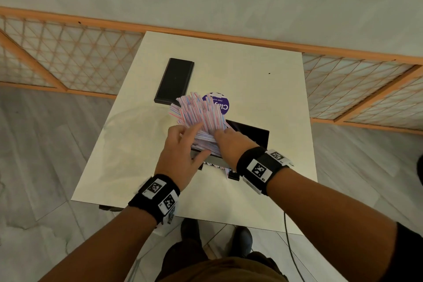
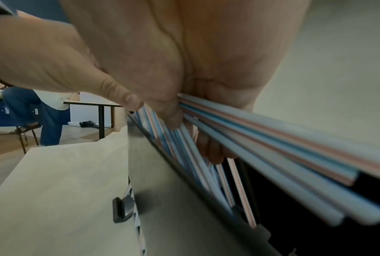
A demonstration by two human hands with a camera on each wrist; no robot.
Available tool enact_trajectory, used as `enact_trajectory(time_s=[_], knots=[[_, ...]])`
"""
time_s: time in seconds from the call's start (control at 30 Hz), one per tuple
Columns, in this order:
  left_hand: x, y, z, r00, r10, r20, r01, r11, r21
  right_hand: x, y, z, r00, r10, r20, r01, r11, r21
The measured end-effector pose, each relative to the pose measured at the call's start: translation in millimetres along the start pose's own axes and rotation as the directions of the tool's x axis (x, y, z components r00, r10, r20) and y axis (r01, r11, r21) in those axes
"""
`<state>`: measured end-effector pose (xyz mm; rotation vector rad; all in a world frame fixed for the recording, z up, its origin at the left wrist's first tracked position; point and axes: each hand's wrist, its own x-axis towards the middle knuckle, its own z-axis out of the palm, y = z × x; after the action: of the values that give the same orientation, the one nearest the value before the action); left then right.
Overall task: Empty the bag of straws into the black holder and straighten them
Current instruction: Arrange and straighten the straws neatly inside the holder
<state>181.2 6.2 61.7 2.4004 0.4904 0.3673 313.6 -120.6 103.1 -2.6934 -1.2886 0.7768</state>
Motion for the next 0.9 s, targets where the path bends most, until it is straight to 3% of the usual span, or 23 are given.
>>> enact_trajectory(time_s=[0.23, 0.53, 0.7, 0.9], knots=[[11, -12, 5, 0.987, 0.139, 0.086, -0.151, 0.976, 0.159, -3, 5, 14, 0.995, 0.061, -0.082, -0.051, 0.992, 0.12], [23, -11, 4, 0.97, 0.221, 0.099, -0.238, 0.944, 0.227, -21, 38, -23, 0.992, 0.118, -0.049, -0.119, 0.993, -0.025], [24, -9, 5, 0.927, 0.351, 0.13, -0.374, 0.885, 0.279, -18, 40, -17, 0.998, 0.053, 0.045, -0.051, 0.998, -0.048], [23, -3, 12, 0.893, 0.423, 0.154, -0.45, 0.827, 0.338, -7, 33, -18, 0.998, 0.009, -0.064, -0.012, 0.999, -0.045]])
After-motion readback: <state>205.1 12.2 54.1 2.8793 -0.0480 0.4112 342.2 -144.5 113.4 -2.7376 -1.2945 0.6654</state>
